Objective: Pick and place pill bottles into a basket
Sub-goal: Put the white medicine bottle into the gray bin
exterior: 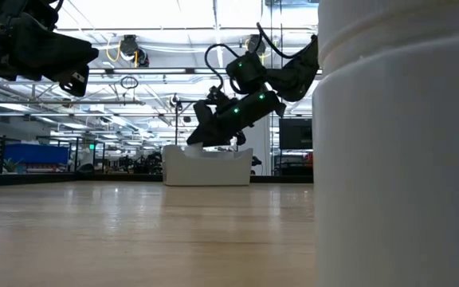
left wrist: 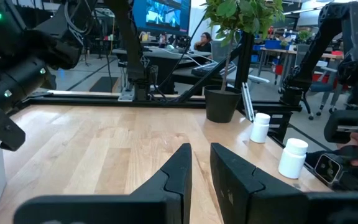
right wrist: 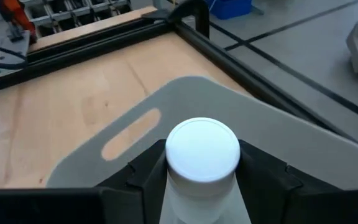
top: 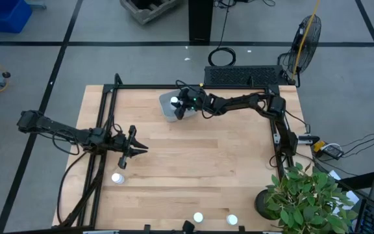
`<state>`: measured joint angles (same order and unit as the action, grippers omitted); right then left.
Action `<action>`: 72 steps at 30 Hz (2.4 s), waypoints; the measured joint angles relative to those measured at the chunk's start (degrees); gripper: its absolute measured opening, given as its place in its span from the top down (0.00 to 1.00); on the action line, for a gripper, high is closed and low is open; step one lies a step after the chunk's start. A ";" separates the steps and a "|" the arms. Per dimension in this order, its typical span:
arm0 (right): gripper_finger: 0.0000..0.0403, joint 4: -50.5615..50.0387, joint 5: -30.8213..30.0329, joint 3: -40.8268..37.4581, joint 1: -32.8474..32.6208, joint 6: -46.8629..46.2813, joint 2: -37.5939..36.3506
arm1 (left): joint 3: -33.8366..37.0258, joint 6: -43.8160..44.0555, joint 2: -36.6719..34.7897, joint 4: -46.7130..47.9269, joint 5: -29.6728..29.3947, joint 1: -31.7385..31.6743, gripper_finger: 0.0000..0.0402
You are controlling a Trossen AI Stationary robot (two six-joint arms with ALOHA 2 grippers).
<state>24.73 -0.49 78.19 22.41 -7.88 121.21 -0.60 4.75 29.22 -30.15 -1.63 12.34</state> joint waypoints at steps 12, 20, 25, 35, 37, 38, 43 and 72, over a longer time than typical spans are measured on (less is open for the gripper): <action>0.59 -0.48 0.51 -0.02 -0.35 3.90 -0.04 | 0.01 0.00 0.02 0.00 0.00 0.02 0.84; 0.59 -0.59 0.57 -0.04 -0.42 4.19 -0.04 | 0.00 0.00 0.00 0.00 0.00 0.02 0.84; 0.57 -0.61 0.63 -0.04 -0.52 4.23 -0.04 | 0.00 0.00 0.00 0.00 0.00 0.01 0.84; 0.46 -0.59 0.62 -0.04 -0.79 4.50 -0.04 | 0.00 0.00 0.02 0.00 0.00 0.01 0.84; 0.45 -0.55 0.61 -0.04 -0.79 4.50 -0.04 | 0.00 0.00 0.00 0.00 0.00 0.02 0.84; 0.45 -0.57 0.61 -0.04 -0.78 4.54 -0.04 | 0.00 0.01 0.01 -0.01 0.00 0.01 0.84; 0.46 -1.46 0.40 -0.04 -0.63 6.85 -0.07 | 0.00 0.00 0.02 0.00 0.00 0.01 0.84; 0.47 -40.00 1.16 14.47 -1.15 -8.00 -4.05 | 0.00 0.00 0.02 0.00 0.02 0.02 0.84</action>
<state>-15.26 0.66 92.67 21.26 -15.87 117.16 -0.60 4.75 29.23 -30.15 -1.61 12.36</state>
